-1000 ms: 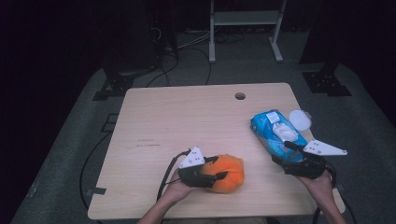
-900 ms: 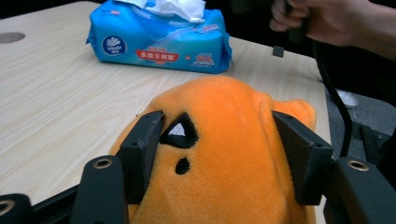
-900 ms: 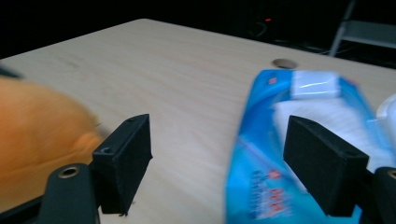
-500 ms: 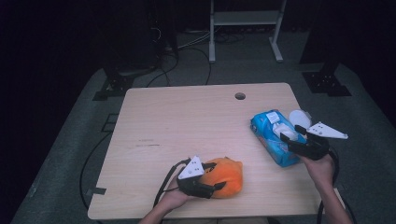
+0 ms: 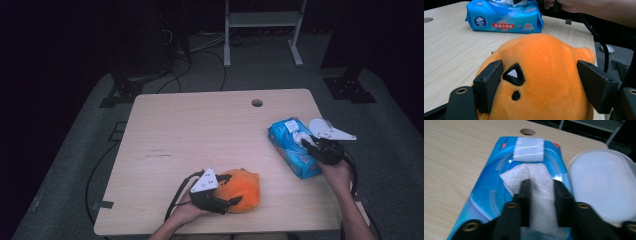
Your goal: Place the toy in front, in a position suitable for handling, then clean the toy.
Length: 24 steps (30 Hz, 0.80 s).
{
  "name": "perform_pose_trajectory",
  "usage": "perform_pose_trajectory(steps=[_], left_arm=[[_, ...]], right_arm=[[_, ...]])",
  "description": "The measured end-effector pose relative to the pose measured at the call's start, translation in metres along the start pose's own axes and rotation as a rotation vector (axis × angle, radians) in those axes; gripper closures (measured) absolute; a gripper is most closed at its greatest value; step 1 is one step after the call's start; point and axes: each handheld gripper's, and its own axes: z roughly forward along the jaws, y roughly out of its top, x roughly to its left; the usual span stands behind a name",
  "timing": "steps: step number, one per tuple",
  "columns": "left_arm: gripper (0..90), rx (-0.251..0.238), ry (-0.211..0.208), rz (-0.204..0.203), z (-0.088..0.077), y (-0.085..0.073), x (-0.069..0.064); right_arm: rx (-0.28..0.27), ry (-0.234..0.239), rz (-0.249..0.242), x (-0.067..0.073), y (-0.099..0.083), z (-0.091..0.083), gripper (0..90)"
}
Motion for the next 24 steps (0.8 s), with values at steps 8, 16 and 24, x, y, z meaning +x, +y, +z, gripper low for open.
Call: perform_pose_trajectory(steps=[8, 16, 24], left_arm=[[22.8, 0.001, -0.002, 0.005, -0.001, -0.002, 0.000], [21.0, 0.006, 0.007, 0.008, -0.002, -0.002, 0.001], [19.2, 0.013, 0.019, 0.031, -0.001, -0.001, 0.000]], right_arm=[[-0.029, 0.062, -0.008, 0.001, 0.009, -0.020, 84.2], [-0.072, 0.110, -0.026, 0.012, 0.013, -0.036, 84.2], [-0.149, 0.154, -0.054, 0.022, 0.020, -0.062, 84.2]])
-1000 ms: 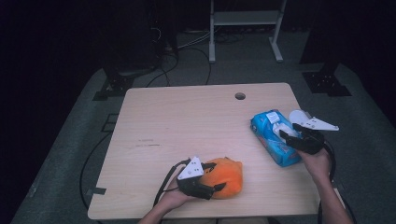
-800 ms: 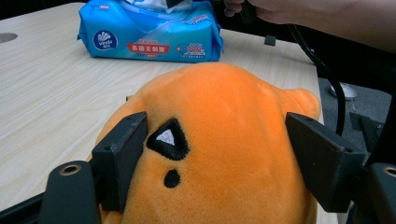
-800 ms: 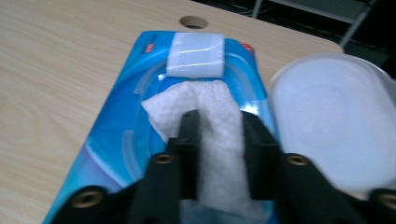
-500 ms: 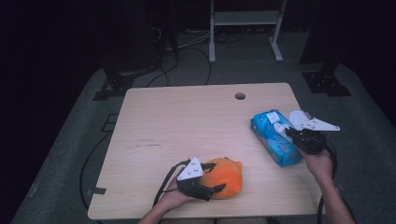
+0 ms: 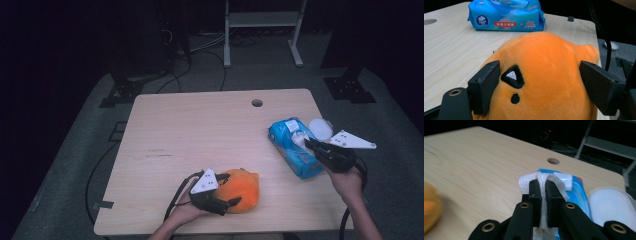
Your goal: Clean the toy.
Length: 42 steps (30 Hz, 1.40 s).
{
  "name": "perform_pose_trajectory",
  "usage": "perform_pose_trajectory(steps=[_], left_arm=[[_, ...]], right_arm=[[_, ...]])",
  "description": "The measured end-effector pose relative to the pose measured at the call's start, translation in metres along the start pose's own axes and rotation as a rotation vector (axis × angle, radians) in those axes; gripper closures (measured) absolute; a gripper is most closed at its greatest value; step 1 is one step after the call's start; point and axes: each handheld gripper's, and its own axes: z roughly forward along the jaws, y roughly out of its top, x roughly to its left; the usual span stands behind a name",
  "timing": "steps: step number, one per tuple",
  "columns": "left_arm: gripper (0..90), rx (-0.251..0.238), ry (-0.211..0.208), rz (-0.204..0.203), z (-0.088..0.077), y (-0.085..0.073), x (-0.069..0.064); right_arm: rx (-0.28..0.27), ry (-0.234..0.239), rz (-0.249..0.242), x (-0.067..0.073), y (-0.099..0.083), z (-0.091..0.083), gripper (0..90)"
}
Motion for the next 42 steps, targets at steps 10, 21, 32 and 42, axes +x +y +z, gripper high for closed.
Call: perform_pose_trajectory(steps=[10, 21, 32, 42], left_arm=[[18.0, -0.016, -0.011, -0.016, 0.002, -0.001, 0.003], [17.9, -0.011, -0.014, -0.009, 0.002, -0.001, 0.004], [17.3, 0.001, -0.007, 0.021, 0.003, 0.000, 0.000], [16.5, 0.065, -0.040, 0.068, 0.002, 0.005, -0.001]], right_arm=[[-0.085, 0.227, -0.082, 0.050, 0.016, -0.035, 84.2], [-0.071, 0.483, -0.139, 0.101, 0.030, -0.053, 84.1], [0.114, 0.652, -0.156, 0.125, 0.026, 0.011, 83.7], [0.151, 0.666, -0.277, 0.155, 0.006, 0.028, 67.0]])
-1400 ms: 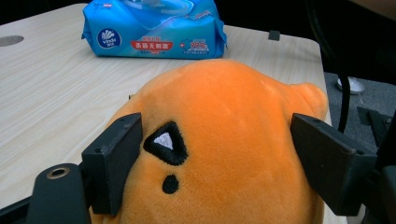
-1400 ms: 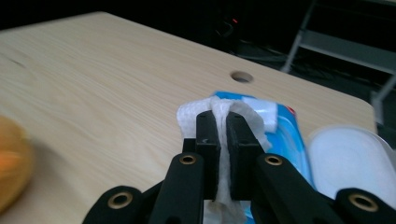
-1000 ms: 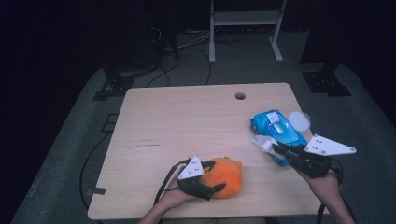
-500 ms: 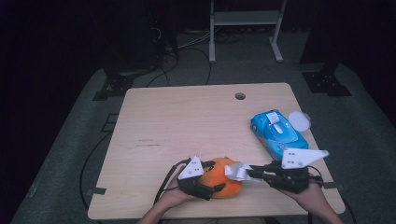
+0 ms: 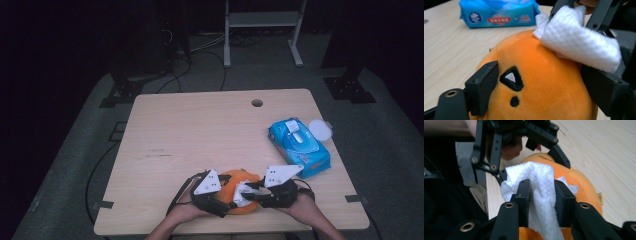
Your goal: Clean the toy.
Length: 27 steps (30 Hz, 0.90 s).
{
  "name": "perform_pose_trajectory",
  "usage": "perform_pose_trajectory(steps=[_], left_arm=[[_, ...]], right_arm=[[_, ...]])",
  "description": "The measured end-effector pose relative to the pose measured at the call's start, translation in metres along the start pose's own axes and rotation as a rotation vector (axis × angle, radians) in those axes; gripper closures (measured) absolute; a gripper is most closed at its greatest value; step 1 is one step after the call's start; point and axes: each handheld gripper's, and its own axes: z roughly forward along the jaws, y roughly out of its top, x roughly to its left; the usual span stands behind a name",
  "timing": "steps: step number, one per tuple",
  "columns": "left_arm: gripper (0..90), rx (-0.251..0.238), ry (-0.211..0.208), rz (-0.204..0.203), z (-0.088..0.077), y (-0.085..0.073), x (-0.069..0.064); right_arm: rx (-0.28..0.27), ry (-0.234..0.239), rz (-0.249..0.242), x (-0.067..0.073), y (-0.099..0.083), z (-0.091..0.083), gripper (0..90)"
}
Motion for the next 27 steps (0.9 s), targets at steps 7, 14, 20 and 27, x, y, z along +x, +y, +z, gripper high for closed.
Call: perform_pose_trajectory(steps=[7, 14, 20, 27], left_arm=[[11.2, 0.031, -0.143, 0.002, -0.025, 0.010, 0.016], [12.4, 0.116, -0.097, 0.048, -0.017, -0.004, 0.017], [14.0, 0.108, -0.066, 0.013, -0.015, -0.004, 0.016], [14.3, 0.100, -0.031, -0.046, -0.011, -0.001, 0.017]], right_arm=[[-0.037, -0.024, -0.116, 0.005, -0.016, 0.009, 65.8], [-0.037, -0.094, -0.099, 0.007, -0.018, 0.017, 68.2], [0.019, -0.109, -0.104, 0.004, -0.016, 0.011, 82.9], [0.043, -0.164, 0.007, -0.019, -0.030, -0.014, 86.4]])
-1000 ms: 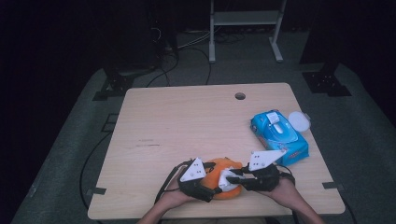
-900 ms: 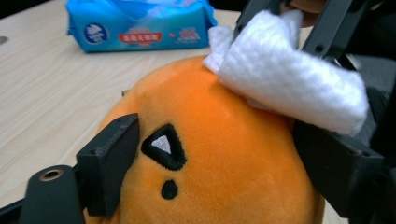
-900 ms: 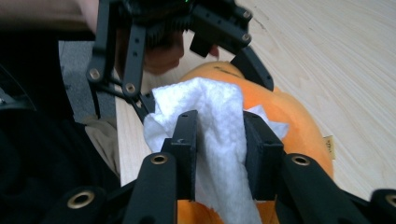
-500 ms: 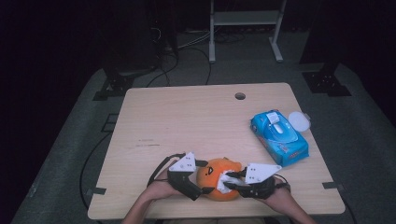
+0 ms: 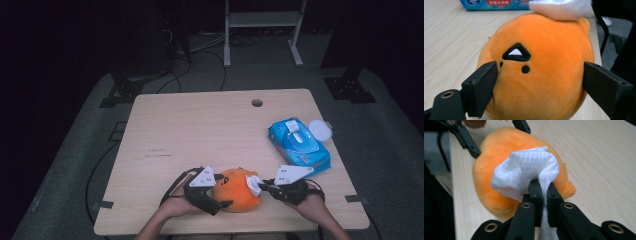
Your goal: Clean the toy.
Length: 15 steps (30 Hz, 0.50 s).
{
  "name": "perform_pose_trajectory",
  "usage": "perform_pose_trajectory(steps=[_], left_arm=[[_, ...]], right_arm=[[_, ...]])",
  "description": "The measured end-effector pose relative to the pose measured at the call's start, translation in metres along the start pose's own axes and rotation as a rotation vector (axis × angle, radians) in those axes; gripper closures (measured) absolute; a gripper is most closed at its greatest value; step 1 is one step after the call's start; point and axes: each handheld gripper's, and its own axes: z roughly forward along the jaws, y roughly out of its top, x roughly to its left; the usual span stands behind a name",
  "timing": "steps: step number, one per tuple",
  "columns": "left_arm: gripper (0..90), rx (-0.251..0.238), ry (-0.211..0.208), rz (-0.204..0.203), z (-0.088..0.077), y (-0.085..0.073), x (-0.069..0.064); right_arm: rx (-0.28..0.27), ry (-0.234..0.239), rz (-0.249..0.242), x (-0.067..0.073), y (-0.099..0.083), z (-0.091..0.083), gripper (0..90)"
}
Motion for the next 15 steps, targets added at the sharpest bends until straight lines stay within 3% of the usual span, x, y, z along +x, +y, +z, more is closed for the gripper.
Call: perform_pose_trajectory(steps=[2, 8, 12, 15], left_arm=[[14.3, -0.003, 0.007, -0.012, 0.003, 0.002, 0.001], [14.2, 0.003, 0.018, -0.004, 0.003, 0.002, -0.002], [14.2, -0.002, 0.015, 0.000, 0.002, 0.002, -0.001], [14.2, 0.000, 0.014, 0.001, 0.001, 0.002, -0.001]], right_arm=[[-0.017, 0.024, 0.018, 0.001, 0.000, -0.001, 86.3], [0.013, -0.006, -0.074, 0.011, 0.013, 0.001, 83.1], [-0.004, 0.012, -0.035, 0.006, 0.012, -0.007, 78.9], [-0.013, 0.022, -0.030, 0.003, 0.012, -0.016, 83.8]])
